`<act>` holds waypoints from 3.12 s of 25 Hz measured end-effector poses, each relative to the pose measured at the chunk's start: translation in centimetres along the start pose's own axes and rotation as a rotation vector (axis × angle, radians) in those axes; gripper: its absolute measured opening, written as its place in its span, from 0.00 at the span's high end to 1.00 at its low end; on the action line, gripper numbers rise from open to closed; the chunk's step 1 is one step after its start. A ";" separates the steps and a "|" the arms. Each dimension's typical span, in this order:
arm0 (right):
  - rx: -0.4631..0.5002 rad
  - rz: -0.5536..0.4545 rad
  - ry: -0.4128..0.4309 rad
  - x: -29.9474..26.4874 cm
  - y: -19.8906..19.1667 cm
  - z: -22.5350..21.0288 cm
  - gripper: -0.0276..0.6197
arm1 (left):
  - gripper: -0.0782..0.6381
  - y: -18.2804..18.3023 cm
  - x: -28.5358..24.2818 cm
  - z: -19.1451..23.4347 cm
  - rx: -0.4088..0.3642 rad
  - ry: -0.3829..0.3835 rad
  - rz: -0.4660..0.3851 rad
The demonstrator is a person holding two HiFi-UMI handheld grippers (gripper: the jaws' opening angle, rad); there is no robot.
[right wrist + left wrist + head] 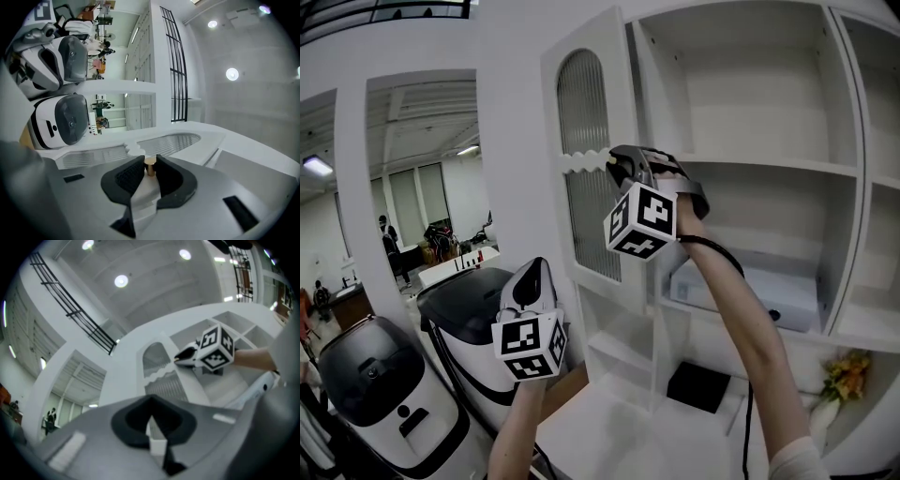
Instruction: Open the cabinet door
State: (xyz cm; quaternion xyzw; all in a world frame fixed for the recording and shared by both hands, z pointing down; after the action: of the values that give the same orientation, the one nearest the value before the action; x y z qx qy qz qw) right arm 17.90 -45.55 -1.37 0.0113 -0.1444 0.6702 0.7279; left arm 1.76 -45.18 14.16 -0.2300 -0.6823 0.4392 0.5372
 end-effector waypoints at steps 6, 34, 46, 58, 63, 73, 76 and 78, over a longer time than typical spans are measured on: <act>-0.014 -0.055 0.006 0.5 2.2 0.4 0.85 | 0.88 -0.4 0.6 0.2 -0.001 0.006 0.007; -0.007 -0.095 0.009 1.0 7.4 1.2 0.84 | 0.88 -0.5 2.7 3.4 -0.007 0.060 0.018; -0.084 -0.238 0.034 1.6 9.5 1.2 0.86 | 0.88 0.4 3.7 4.3 -0.027 0.084 0.010; -0.017 -0.256 -0.017 1.7 11.4 1.8 0.96 | 0.88 1.1 4.9 6.5 -0.032 0.128 0.013; 0.002 -0.291 0.013 1.9 12.4 2.3 0.96 | 0.88 1.2 4.9 6.1 -0.040 0.126 0.011; -0.026 -0.378 0.086 2.3 13.8 2.4 0.96 | 0.88 0.4 5.4 7.2 -0.043 0.155 0.040; -0.006 -0.383 0.060 2.2 13.9 2.7 0.96 | 0.88 0.2 5.5 7.0 -0.047 0.156 0.042; -0.006 -0.401 0.046 2.2 14.2 2.7 0.96 | 0.88 0.2 5.6 6.8 -0.053 0.156 0.046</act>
State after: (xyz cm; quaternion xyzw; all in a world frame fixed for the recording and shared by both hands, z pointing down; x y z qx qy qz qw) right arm 3.63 -42.53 -0.75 0.0225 -0.1246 0.5114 0.8500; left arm -6.44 -43.08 16.76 -0.2932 -0.6446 0.4138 0.5721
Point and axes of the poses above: the fingertips, and each gripper's own axes: x backward along the fingers, z to its left, y out of its top, the point moved 5 cm from there along x, backward along the fingers, and after that the axes turned 11 degrees about y, right-handed, at the moved point
